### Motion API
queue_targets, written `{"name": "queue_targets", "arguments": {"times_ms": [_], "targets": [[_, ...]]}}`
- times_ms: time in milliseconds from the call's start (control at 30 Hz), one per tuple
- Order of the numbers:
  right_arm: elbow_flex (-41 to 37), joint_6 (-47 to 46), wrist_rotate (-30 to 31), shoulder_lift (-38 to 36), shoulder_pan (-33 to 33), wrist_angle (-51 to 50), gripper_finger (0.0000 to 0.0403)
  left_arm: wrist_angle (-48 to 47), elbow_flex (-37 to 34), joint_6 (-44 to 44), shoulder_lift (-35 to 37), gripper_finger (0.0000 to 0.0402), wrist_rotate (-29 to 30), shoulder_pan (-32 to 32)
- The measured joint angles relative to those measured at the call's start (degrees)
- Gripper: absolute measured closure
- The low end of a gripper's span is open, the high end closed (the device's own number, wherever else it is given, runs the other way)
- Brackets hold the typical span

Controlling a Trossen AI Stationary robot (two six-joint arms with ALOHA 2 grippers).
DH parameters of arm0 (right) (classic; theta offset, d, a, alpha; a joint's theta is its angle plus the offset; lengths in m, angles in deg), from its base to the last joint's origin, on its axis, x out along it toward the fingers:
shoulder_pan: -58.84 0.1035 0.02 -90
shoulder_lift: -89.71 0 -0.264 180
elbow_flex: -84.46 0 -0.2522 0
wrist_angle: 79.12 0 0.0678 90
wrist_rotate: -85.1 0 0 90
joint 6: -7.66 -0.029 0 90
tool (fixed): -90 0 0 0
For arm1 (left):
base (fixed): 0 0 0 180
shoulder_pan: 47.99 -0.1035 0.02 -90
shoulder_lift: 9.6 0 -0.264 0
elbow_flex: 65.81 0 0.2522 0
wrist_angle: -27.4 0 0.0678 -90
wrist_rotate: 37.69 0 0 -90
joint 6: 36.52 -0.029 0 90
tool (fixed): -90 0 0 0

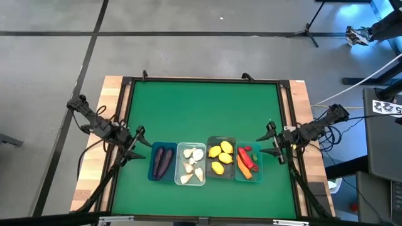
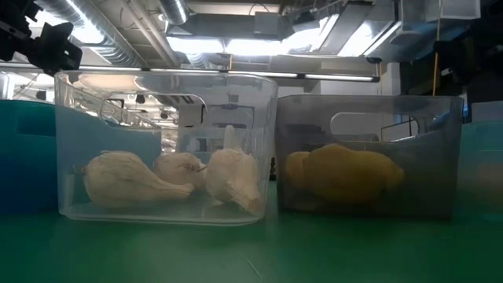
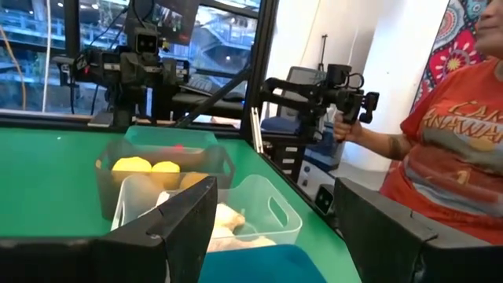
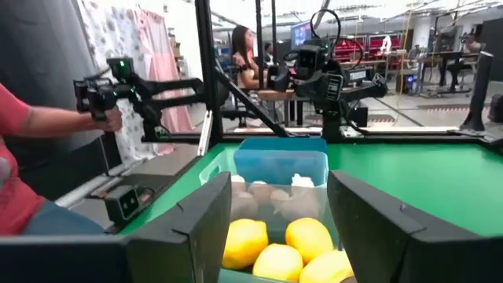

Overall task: Sort produce into baskets
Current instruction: Return to Home Position

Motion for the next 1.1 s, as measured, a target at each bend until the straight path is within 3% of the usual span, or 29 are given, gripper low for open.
{"name": "queue_targets", "arguments": {"times_ms": [333, 1100], "targets": [[-0.09, 2.76, 0.41, 0.87, 0.0, -0.22, 0.0194, -0.27, 0.0, -3.94, -0.05, 0.0151, 0.14, -0.01], [-0.24, 2.71, 0.46, 0.83, 0.0, -0.55, 0.0194, -0.27, 0.0, -2.12, -0.05, 0.0151, 0.24, 0.0]]}}
